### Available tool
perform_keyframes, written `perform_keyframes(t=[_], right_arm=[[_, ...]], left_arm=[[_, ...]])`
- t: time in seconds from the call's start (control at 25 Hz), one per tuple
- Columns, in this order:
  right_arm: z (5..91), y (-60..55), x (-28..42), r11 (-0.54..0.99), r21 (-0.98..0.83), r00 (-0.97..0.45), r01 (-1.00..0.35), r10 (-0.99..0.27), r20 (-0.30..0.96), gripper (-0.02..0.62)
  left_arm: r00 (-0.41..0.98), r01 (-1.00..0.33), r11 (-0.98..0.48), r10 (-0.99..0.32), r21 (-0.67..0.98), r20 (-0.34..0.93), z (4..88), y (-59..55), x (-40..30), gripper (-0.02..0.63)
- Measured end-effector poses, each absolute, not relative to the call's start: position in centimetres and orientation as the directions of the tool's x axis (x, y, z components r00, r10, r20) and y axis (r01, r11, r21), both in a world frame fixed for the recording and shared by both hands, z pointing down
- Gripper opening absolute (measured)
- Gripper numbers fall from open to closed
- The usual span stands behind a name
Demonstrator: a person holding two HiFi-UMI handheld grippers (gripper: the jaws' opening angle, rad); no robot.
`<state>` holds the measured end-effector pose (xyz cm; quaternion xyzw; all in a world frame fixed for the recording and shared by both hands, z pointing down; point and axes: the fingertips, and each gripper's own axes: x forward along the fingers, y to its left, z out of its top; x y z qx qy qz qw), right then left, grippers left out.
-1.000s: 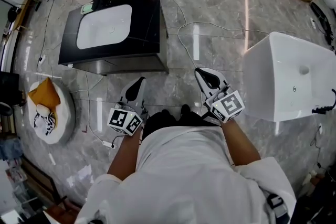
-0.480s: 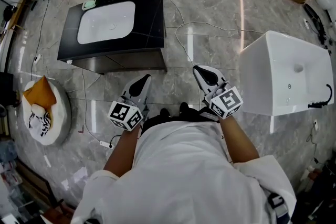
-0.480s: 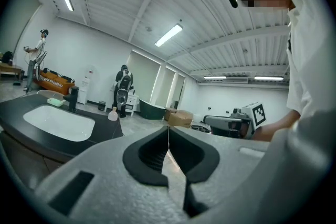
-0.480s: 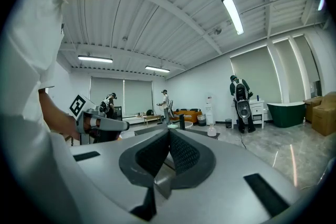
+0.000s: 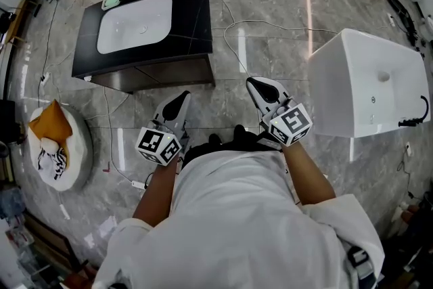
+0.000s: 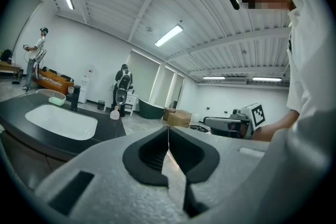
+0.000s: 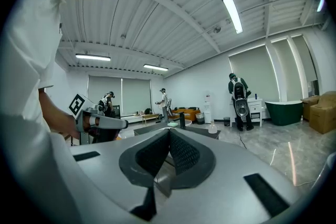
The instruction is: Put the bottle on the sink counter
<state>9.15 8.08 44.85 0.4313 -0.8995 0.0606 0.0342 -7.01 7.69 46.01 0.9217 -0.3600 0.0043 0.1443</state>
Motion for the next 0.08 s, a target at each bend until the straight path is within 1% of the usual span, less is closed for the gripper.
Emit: perform_keyframes(t=[0.08], right_arm=[[44.92, 8.03, 9.08, 0.616, -0.079, -0.621, -0.783, -0.775, 0.115, 0.014]], left_arm=[[0.744, -0.661, -0.703, -0.659, 0.263, 0.109, 45.99, 7.53, -7.19, 0.017]])
